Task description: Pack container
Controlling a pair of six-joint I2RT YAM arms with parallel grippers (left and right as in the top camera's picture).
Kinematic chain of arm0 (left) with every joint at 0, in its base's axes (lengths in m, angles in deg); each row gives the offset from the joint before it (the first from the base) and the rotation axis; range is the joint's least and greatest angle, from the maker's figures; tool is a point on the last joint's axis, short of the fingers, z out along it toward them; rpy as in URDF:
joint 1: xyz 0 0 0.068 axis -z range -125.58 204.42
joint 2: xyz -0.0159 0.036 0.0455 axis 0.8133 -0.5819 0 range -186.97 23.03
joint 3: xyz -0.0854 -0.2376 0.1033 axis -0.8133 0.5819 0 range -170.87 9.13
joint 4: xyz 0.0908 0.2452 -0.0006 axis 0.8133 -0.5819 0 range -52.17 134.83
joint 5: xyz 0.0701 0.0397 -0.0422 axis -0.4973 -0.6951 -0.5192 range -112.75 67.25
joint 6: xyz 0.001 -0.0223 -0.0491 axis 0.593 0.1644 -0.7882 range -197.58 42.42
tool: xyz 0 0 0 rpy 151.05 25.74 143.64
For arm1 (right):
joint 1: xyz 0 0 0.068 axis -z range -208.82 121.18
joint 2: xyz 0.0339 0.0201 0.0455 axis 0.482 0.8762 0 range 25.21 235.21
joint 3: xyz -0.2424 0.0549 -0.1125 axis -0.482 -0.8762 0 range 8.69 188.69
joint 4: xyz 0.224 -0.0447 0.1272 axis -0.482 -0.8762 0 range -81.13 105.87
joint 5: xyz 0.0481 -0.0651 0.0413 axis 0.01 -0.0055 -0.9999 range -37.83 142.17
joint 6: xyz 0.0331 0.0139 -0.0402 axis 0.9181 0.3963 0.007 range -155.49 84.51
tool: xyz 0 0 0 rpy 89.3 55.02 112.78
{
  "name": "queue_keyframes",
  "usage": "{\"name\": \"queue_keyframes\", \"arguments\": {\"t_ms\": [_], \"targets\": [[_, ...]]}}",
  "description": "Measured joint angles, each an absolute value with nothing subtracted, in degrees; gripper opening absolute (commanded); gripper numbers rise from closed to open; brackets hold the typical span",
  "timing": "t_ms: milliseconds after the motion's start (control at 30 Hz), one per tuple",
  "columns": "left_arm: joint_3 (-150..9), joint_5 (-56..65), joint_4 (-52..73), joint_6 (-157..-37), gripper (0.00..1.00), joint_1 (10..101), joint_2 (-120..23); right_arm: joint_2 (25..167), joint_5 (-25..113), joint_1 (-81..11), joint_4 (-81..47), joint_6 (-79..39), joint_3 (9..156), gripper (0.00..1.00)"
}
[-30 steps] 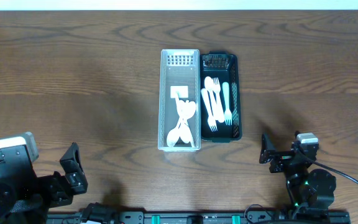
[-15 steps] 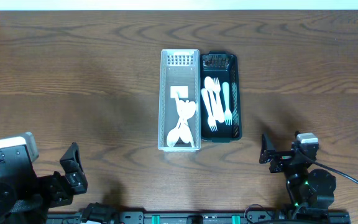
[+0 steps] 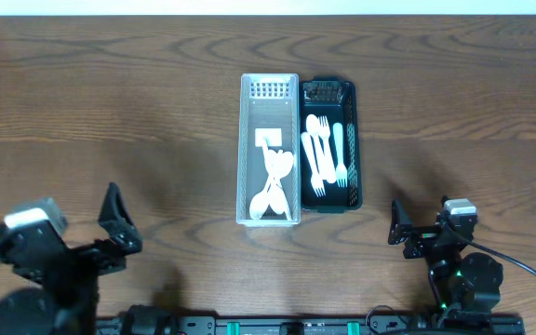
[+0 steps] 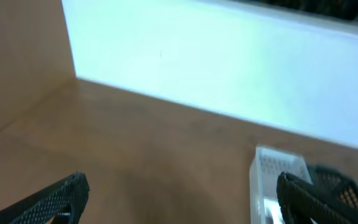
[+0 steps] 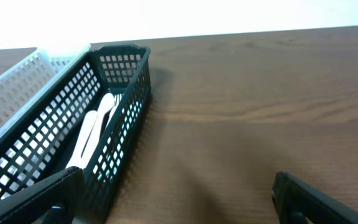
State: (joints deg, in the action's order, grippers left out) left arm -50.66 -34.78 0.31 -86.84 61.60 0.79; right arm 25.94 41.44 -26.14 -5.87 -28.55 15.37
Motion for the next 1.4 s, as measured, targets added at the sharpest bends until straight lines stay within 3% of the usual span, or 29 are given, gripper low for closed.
{"name": "queue_keyframes", "arguments": {"t_ms": [233,633,1400], "targets": [[-30.4,-34.8,8.9,-86.8,0.98,61.0,12.7,25.9,41.4,-26.1,-5.9,-28.5,15.4,0.99],[-8.7,-34.8,25.7,-86.8,0.98,57.9,20.6,25.9,41.5,-26.1,-5.9,-28.5,15.4,0.99],[3.0,-34.8,32.3,-86.8,0.98,57.9,21.1,25.9,41.5,-26.1,-5.9,-28.5,15.4,0.99]]}}
